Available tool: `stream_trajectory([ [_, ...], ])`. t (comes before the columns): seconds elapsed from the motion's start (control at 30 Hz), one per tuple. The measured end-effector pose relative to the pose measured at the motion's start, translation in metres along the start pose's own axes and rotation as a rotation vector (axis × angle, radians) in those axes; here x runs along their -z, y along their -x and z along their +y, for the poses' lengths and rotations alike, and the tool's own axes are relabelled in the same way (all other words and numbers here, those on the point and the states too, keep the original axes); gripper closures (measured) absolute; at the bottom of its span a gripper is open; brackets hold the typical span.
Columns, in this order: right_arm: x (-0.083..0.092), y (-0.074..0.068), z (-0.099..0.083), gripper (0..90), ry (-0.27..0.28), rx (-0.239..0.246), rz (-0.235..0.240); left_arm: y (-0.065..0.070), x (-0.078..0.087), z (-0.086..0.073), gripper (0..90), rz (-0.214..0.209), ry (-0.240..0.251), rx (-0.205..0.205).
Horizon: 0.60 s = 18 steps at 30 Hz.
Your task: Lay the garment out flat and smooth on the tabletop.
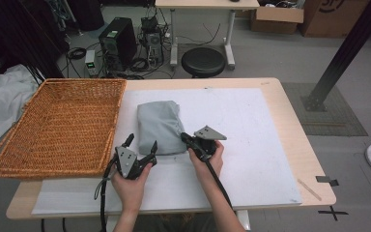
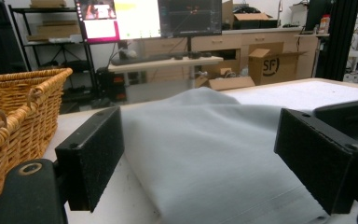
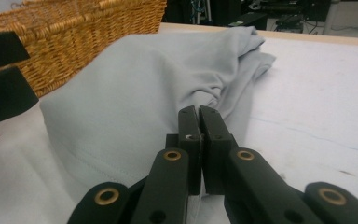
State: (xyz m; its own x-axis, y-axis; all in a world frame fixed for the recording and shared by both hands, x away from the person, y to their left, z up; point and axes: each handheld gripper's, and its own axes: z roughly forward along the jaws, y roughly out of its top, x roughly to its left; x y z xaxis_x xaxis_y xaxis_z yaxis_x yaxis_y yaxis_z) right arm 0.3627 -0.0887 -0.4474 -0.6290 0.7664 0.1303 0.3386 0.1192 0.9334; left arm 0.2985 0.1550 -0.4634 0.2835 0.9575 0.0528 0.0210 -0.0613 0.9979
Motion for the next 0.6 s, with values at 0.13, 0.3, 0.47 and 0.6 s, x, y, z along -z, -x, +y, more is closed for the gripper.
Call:
stream_trajectory([
  [0.13, 0.017, 0.012, 0.003, 89.3, 0.03, -0.005, -0.032, 0.0, 0.0, 0.0, 16.6, 0.001, -0.002, -0.002],
  [0.3, 0.033, 0.029, 0.002, 89.3, 0.042, -0.031, -0.045, 0.001, 0.0, 0.0, 16.8, -0.002, -0.009, -0.004],
  [0.47, 0.052, 0.049, -0.002, 89.3, 0.052, -0.058, -0.089, 0.001, -0.001, 0.0, 16.9, -0.003, -0.01, -0.008],
  [0.6, 0.07, 0.068, -0.005, 89.3, 0.056, -0.069, -0.141, 0.001, -0.001, 0.0, 17.0, -0.003, -0.01, -0.01],
])
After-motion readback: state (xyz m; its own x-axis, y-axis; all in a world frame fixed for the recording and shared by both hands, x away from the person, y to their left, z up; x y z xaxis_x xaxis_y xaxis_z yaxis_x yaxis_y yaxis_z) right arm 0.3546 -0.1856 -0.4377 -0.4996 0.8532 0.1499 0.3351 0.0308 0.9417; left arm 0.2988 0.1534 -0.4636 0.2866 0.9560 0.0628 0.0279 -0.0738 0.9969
